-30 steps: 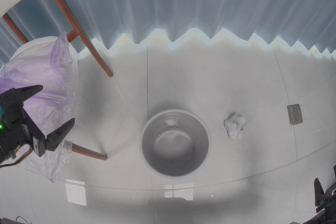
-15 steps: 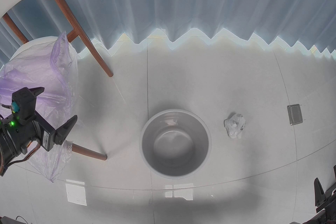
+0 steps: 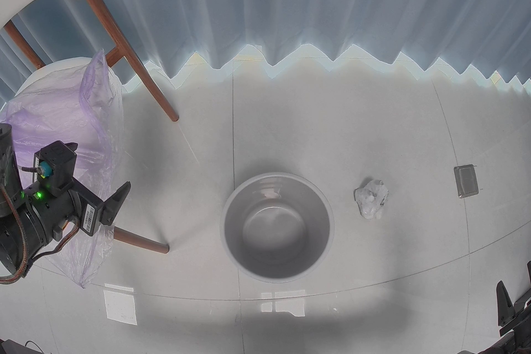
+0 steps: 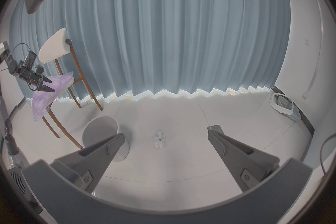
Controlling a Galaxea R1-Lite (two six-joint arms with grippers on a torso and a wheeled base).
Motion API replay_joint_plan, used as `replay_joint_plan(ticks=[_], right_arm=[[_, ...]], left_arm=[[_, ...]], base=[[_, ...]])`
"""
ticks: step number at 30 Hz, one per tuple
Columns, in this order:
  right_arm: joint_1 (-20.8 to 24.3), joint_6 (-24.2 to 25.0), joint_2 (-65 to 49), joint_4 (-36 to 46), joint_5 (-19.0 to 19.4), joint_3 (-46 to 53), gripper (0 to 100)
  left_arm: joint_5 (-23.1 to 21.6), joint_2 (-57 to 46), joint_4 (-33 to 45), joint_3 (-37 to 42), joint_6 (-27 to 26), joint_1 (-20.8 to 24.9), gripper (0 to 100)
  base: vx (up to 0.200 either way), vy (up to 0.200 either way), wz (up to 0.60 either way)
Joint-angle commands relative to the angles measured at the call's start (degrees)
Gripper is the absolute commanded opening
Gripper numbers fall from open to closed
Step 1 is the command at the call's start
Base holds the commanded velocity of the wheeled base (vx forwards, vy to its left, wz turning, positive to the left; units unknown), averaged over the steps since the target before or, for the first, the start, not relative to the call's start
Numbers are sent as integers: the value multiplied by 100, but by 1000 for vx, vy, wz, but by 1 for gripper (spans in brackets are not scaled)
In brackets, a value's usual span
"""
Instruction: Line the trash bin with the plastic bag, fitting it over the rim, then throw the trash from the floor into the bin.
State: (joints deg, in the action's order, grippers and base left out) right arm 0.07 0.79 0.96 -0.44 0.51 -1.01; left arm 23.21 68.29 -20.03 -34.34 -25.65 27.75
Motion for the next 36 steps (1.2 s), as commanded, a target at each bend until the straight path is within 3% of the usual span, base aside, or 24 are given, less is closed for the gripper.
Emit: replay_joint_plan(ticks=[1, 21, 36], right_arm=[[1, 0, -88, 0, 2, 101, 100], [1, 0, -88, 0, 10, 101, 100], [1, 0, -88, 0, 10, 101, 100]], left_arm=[[43, 167, -1, 6, 60, -32, 100], [404, 738, -247, -64, 183, -340, 100], [395, 1143, -669, -143, 130, -630, 100]], base=[[0, 0, 0], [0, 0, 0], [0, 0, 0]])
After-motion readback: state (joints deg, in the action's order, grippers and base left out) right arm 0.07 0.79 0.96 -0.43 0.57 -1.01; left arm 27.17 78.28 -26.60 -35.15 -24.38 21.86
